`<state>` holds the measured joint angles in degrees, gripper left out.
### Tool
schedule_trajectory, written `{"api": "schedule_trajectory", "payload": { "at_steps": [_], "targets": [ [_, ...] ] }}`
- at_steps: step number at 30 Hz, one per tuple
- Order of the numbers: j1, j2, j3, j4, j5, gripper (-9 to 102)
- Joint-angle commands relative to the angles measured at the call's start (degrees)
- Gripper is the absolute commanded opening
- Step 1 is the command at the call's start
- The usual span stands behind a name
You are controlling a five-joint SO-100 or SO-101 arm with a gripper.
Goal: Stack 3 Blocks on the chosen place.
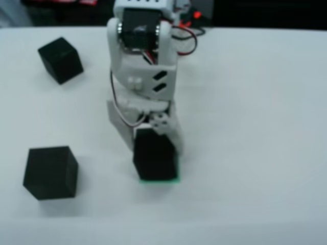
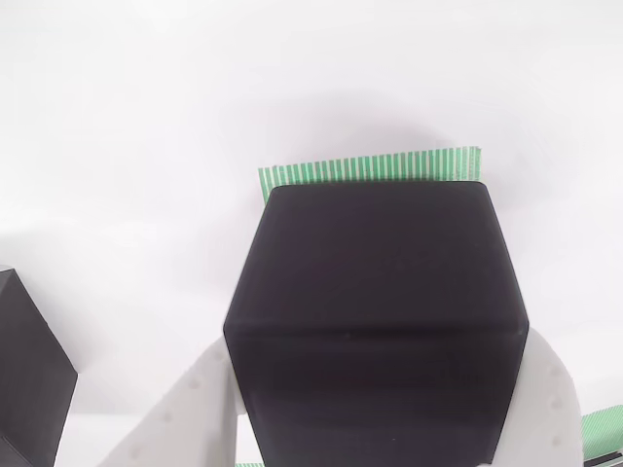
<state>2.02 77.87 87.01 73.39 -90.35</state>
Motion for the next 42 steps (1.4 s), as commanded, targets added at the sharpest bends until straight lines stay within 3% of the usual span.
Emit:
{"api": "schedule_trajectory", "payload": {
  "at_steps": [1, 16, 30, 42],
  "targets": [
    [-0.09, -0.09, -2.72, -1.05, 0.35, 17],
    [0.35, -1.05, -0.18, -3.16, 0.35, 17],
    [0.35, 0.26, 2.46, -2.20, 0.00, 38],
    [2.11, 11.95, 6.15, -0.53, -0.53, 38]
  ]
}}
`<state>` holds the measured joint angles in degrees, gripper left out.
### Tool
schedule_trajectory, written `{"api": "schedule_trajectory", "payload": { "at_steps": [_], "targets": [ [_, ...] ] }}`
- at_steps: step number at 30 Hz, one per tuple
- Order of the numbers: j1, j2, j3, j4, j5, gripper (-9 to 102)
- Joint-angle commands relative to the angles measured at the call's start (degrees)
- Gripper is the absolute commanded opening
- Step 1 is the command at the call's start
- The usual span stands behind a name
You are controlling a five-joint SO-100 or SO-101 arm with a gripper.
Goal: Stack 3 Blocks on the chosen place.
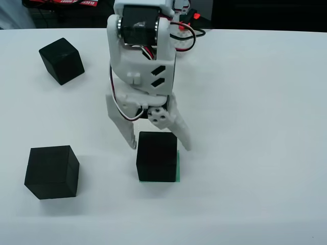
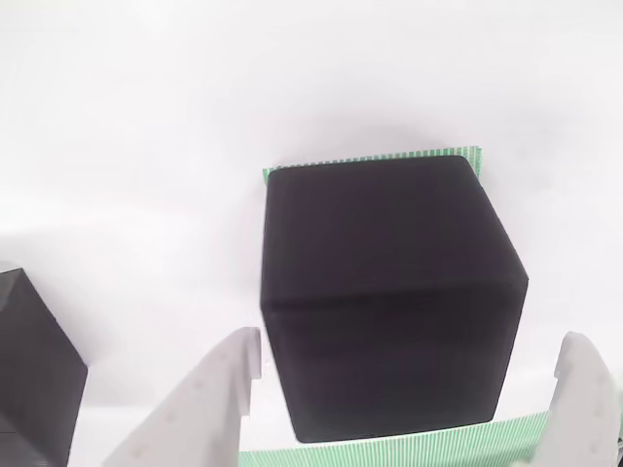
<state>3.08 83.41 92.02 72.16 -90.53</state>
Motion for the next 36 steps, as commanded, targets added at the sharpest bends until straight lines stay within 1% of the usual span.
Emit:
{"api": "schedule_trajectory", "payload": {
  "at_steps": [1, 6, 11, 19, 23, 26, 30, 36],
  "targets": [
    [1.58, 8.17, 2.20, 0.70, -0.35, 38],
    [5.98, 17.75, 8.00, 0.44, -0.18, 37],
    [13.62, 24.52, 11.87, 1.76, 0.62, 37],
    [31.90, 25.58, 13.54, 11.43, 1.93, 35],
    [42.71, 24.87, 14.15, 13.27, 1.41, 35],
    [48.87, 23.47, 13.10, 15.12, 1.05, 35],
    [53.35, 22.94, 12.83, 17.93, 0.79, 35],
    [56.87, 21.18, 13.27, 16.87, -0.97, 35]
  ]
}}
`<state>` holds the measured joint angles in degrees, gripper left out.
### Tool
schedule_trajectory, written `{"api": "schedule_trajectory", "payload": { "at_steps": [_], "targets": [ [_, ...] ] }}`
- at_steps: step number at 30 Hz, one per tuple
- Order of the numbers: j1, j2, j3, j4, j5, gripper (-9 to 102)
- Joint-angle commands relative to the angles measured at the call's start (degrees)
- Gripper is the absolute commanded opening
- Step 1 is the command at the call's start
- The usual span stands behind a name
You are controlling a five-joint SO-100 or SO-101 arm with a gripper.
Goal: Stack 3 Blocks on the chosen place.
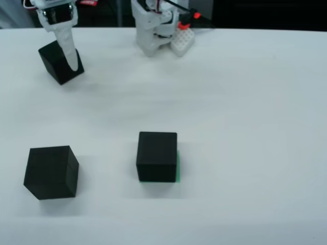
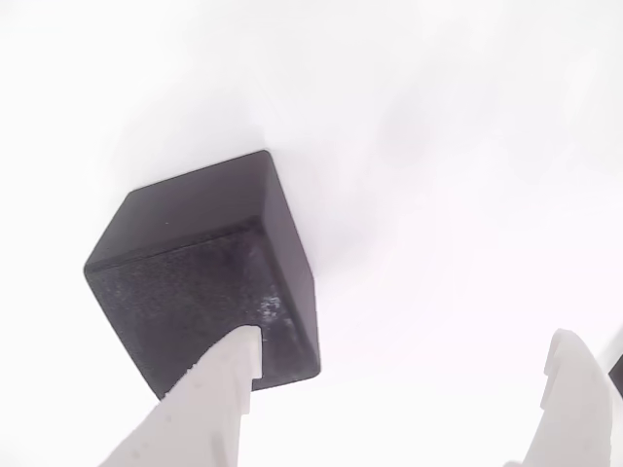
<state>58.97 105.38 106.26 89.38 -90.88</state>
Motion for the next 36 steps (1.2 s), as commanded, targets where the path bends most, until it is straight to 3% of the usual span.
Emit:
{"api": "schedule_trajectory", "payload": {
  "at_steps": [1, 14, 28, 36],
  "targets": [
    [1.58, -1.23, -0.97, -0.44, -0.62, 35],
    [9.76, -6.94, -3.96, -6.77, -2.37, 35],
    [15.12, -6.77, -4.92, -5.01, -21.45, 35],
    [17.40, -7.47, -1.76, -11.87, -25.31, 35]
  ]
}}
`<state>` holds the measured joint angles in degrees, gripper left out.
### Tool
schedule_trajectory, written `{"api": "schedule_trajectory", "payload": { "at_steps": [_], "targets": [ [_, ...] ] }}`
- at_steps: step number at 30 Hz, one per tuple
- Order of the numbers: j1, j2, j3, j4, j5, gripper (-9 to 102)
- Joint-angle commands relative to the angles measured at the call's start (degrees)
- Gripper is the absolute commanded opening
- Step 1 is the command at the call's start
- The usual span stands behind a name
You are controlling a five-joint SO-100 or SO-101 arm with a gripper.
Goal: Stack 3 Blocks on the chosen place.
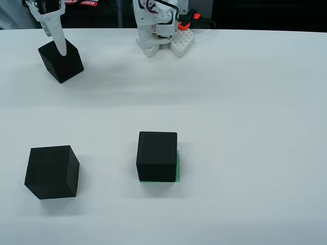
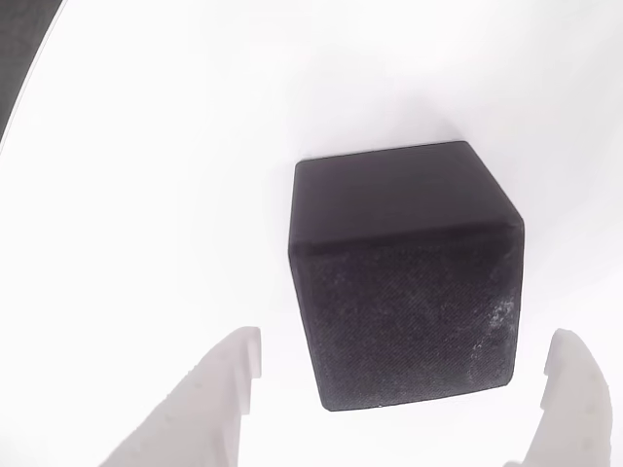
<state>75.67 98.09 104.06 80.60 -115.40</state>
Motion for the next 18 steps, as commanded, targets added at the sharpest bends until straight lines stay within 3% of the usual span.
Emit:
{"api": "schedule_trajectory", "payload": {
  "at_steps": [1, 11, 18],
  "targets": [
    [0.79, -0.70, 1.05, -4.39, -0.79, 35],
    [-2.46, -5.36, 2.72, -9.58, 0.00, 34],
    [-5.01, -4.13, 6.15, -9.84, 0.53, 20]
  ]
}}
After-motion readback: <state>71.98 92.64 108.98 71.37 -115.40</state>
